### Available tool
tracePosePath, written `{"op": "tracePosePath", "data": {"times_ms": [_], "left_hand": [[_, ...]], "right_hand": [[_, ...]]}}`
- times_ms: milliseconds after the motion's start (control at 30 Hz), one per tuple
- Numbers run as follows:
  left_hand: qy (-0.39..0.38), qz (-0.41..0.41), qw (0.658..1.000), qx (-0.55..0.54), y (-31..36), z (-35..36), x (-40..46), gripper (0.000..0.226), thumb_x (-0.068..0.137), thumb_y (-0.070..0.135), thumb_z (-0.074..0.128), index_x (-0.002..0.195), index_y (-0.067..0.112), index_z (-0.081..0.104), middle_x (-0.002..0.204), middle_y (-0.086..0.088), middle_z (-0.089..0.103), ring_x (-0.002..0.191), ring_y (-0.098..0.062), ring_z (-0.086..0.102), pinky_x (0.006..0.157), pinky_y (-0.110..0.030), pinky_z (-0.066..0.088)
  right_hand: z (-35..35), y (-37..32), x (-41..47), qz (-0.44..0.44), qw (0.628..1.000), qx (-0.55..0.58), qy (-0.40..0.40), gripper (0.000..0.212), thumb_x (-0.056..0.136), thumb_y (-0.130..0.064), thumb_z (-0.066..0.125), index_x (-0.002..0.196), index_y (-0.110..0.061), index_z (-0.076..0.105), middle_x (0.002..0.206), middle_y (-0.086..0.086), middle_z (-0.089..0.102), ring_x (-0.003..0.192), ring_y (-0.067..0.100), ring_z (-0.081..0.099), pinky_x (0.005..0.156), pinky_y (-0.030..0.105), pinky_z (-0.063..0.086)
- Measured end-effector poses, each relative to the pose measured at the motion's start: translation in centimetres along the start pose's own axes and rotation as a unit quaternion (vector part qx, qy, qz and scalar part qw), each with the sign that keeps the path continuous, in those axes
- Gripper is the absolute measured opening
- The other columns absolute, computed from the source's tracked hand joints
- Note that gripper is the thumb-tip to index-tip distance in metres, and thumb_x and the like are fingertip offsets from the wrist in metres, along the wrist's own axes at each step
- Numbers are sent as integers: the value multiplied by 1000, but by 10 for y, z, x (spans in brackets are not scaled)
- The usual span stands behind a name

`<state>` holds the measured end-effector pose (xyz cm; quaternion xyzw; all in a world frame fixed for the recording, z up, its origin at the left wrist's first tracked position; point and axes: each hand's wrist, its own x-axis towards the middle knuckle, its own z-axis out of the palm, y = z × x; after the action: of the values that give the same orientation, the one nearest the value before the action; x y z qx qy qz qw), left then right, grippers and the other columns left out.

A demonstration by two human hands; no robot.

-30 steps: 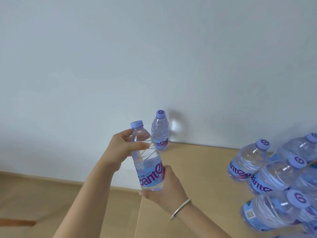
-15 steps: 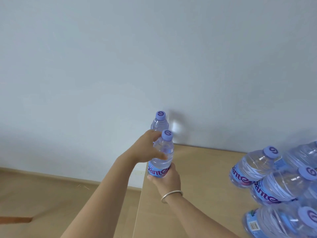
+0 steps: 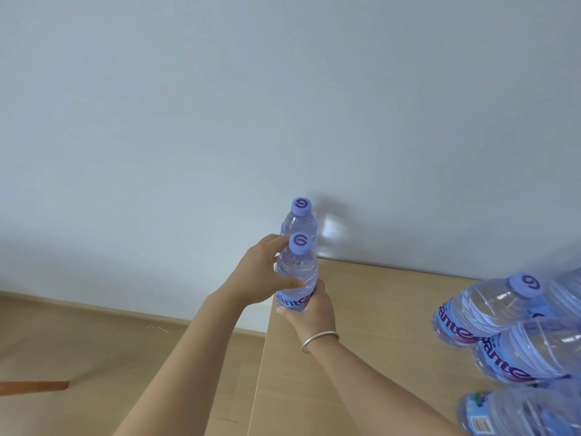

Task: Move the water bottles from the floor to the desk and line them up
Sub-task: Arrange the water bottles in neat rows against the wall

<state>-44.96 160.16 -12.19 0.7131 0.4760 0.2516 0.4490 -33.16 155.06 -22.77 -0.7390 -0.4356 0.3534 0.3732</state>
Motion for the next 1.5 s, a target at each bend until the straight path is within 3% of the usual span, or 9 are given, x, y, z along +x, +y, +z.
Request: {"op": "tracePosePath", "data": {"times_ms": [300, 433, 533, 633, 767, 867, 1000, 1200, 1500], "left_hand": [[36, 4, 999, 23, -7, 8, -8, 65, 70, 13, 80, 126, 32, 52, 118, 16, 57, 112, -6, 53, 86, -7, 38], [90, -13, 991, 101, -11, 14, -22, 77, 72, 30, 79, 140, 28, 41, 125, 14, 52, 108, -7, 51, 87, -18, 38], [146, -104, 973, 143, -15, 28, -45, 82, 69, 47, 78, 138, 23, 42, 117, 12, 55, 97, -10, 57, 80, -27, 44], [135, -178, 968, 113, -18, 51, -69, 45, 71, 50, 75, 104, 22, 62, 87, 11, 62, 73, -11, 60, 66, -29, 46], [42, -174, 982, 60, -16, 92, -85, 21, 75, 41, 74, 81, 23, 66, 74, 8, 62, 69, -7, 58, 61, -24, 46], [-35, -135, 988, 63, -7, 115, -89, 17, 77, 41, 72, 82, 31, 60, 76, 8, 63, 66, -5, 57, 55, -11, 41], [-129, -109, 982, 81, -6, 122, -93, 23, 80, 42, 69, 97, 34, 56, 88, 9, 64, 70, -1, 56, 54, -8, 38], [-127, -116, 982, 82, -19, 105, -94, 36, 75, 46, 72, 104, 39, 52, 90, 14, 65, 70, 1, 60, 73, -20, 51], [-122, -51, 991, -32, 11, 107, -95, 97, 64, 41, 84, 140, 38, 23, 128, 18, 42, 116, 1, 46, 84, -14, 39]], "right_hand": [[-10, -1, 1, 5, 997, -63, -53, 70, 57, -27, 86, 115, -16, 49, 104, -1, 62, 96, 20, 61, 78, 27, 49], [-34, -3, -12, -30, 992, -82, -87, 46, 70, -30, 77, 107, -15, 54, 106, 1, 61, 101, 20, 57, 85, 26, 45], [-75, 5, -33, -113, 988, -52, 93, 41, 82, -23, 63, 117, -3, 55, 115, 13, 56, 111, 26, 50, 94, 14, 30], [-137, 11, -50, -217, 904, -20, 369, 34, 75, -22, 53, 104, -4, 55, 101, 12, 55, 99, 20, 45, 94, 10, 27], [-203, 10, -41, -132, 854, 6, 504, 54, 70, -7, 64, 120, 3, 47, 118, 11, 44, 114, 20, 34, 98, 29, 30], [-216, 8, -23, -5, 890, 33, 454, 72, 68, -10, 69, 132, 3, 38, 123, 14, 49, 121, 29, 42, 99, 36, 34], [-220, 13, -8, 7, 903, 13, 429, 48, 64, -4, 70, 106, -3, 47, 89, -1, 46, 87, 26, 51, 75, 32, 41], [-221, 17, -2, 15, 929, -131, 346, 56, 74, -13, 75, 117, 8, 46, 116, 22, 54, 112, 38, 46, 94, 35, 30], [-191, -55, -68, -61, 986, -41, 152, 53, 54, -49, 79, 92, -19, 57, 93, -5, 61, 88, 13, 60, 78, 32, 50]]}}
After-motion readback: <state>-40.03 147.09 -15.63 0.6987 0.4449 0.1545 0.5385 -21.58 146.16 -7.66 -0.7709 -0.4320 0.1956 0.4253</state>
